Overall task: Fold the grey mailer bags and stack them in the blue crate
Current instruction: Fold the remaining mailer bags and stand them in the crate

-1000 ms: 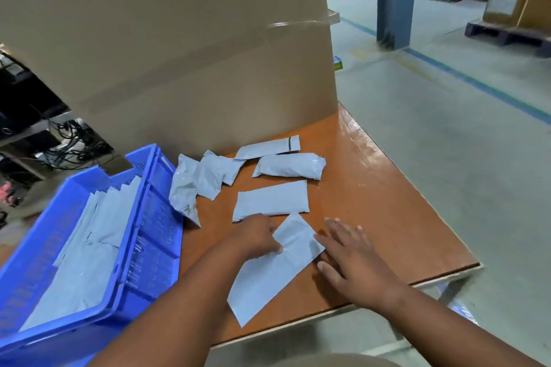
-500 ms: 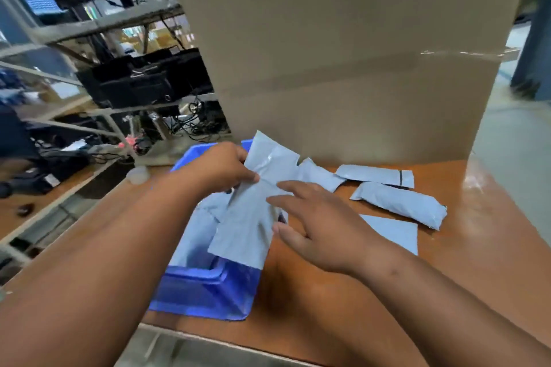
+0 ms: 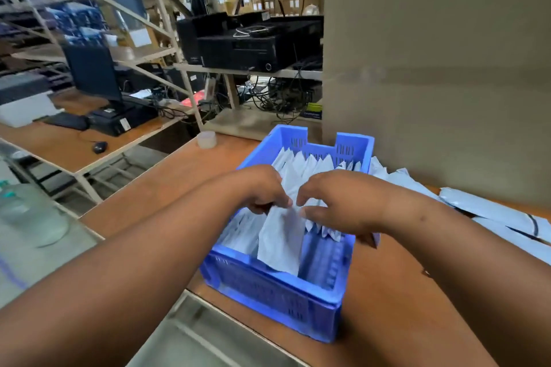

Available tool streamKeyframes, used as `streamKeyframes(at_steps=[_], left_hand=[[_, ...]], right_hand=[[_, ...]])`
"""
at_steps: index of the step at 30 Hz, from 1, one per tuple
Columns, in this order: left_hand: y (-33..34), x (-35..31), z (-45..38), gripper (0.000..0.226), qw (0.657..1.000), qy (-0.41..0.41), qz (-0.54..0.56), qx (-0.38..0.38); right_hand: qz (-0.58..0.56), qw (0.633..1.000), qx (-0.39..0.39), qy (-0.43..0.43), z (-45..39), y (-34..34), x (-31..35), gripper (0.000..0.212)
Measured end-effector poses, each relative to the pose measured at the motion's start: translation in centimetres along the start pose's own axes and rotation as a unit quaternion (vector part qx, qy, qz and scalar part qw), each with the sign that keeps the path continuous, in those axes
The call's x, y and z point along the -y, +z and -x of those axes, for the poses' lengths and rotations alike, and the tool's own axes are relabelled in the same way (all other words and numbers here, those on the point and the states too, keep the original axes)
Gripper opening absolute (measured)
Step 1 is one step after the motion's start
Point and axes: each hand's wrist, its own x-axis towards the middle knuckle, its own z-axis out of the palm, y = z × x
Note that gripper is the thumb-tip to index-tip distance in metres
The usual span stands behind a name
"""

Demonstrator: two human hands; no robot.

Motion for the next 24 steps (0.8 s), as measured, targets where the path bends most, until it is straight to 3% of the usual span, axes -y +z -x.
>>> streamKeyframes(at_steps=[3, 6, 9, 11, 14, 15, 18, 20, 21, 24], left_hand=[[2.2, 1.5, -2.6, 0.024, 0.992, -0.02, -0.039, 0.119], [4.7, 2.4, -4.8, 0.032, 0.976, -0.016, -0.137, 0.166], [6.3, 3.1, -6.4, 0.021, 0.958, 0.042, -0.252, 0.132], [6.9, 3.4, -7.0, 0.021, 0.933, 0.104, -0.332, 0.087], [6.7, 3.9, -7.2, 0.024, 0.942, 0.102, -0.311, 0.07], [6.3, 4.1, -7.3, 0.018, 0.949, 0.086, -0.29, 0.09], [5.5, 4.8, -7.6, 0.031, 0.956, 0.028, -0.212, 0.201], [4.9, 5.3, -7.8, 0.027, 0.961, 0.022, -0.182, 0.208], [4.6, 5.5, -8.0, 0.024, 0.965, 0.028, -0.175, 0.194], [4.0, 6.0, -8.2, 0.028, 0.97, 0.05, -0.178, 0.156]], right_hand=[[0.043, 0.994, 0.096, 0.024, -2.8, -0.5, 0.9, 0.027], [0.094, 0.973, 0.205, 0.051, -6.0, 1.0, 2.0, 0.033], [0.164, 0.921, 0.342, 0.09, -9.3, 4.9, 3.2, 0.042], [0.178, 0.896, 0.391, 0.115, -11.1, 8.2, 3.0, 0.045], [0.157, 0.897, 0.389, 0.136, -12.6, 10.9, 2.4, 0.072], [0.154, 0.898, 0.387, 0.142, -13.0, 11.3, 2.2, 0.084], [0.171, 0.908, 0.349, 0.155, -14.0, 12.9, 2.3, 0.111], [0.201, 0.91, 0.328, 0.154, -14.7, 14.7, 2.5, 0.12], [0.215, 0.907, 0.326, 0.156, -14.8, 15.3, 2.7, 0.116], [0.242, 0.888, 0.358, 0.157, -14.5, 15.4, 4.0, 0.076]])
